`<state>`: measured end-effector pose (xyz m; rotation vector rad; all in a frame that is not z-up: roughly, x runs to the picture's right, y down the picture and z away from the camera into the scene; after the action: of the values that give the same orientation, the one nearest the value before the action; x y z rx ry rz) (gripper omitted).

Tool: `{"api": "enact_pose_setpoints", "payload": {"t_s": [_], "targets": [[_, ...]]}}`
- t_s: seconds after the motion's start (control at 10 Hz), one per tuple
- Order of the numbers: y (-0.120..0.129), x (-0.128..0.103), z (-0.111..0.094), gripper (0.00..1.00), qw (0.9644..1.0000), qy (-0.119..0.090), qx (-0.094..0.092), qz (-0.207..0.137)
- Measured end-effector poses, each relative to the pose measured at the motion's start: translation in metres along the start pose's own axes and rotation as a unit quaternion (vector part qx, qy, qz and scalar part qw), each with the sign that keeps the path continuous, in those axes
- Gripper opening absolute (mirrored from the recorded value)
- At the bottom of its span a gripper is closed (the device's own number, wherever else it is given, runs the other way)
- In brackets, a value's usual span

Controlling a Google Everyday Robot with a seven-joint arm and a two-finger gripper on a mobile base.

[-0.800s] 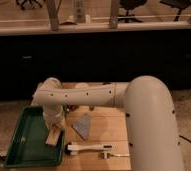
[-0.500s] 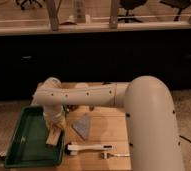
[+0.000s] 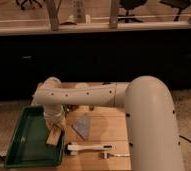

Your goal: Place eraser in tray

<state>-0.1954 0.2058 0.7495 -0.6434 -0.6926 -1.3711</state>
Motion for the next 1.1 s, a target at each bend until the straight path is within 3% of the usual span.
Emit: {"api": "enact_pose_setpoints", "payload": {"t_s": [1.1], "targets": [[0.0017,0.0007,-0.0008,0.01,0.9999,-0.006,-0.003,-0.011]]}}
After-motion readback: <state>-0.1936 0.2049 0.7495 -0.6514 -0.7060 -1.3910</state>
